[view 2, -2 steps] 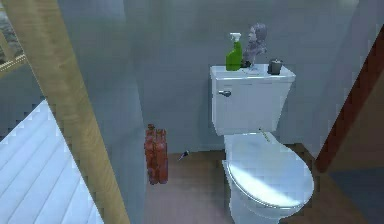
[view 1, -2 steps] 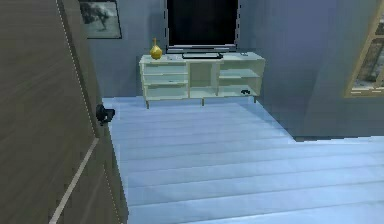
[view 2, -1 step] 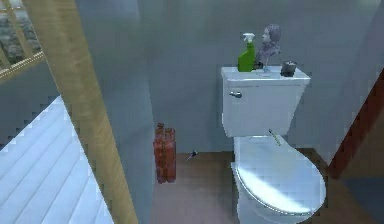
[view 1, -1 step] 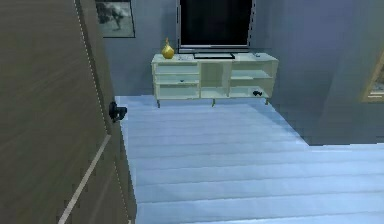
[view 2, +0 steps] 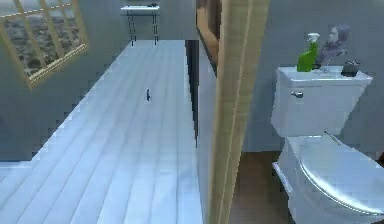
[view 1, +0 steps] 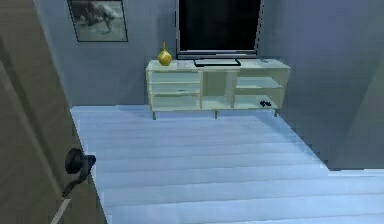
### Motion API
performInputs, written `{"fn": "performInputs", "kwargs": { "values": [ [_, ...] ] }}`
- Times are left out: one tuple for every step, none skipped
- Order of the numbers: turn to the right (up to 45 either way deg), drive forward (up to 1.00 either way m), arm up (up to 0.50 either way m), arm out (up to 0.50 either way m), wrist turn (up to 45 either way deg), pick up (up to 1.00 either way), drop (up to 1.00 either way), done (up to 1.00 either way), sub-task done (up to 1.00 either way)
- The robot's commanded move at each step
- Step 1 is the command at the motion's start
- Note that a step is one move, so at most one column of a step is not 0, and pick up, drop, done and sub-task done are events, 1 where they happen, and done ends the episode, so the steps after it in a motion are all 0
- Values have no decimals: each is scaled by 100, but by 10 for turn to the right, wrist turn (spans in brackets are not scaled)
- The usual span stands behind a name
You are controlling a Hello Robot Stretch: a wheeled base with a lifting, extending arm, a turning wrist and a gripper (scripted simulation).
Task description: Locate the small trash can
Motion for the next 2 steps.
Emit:
{"fn": "performInputs", "kwargs": {
  "values": [
    [450,0,0,0,0,0,0,0,0],
    [120,0,0,0,0,0,0,0,0]
  ]
}}
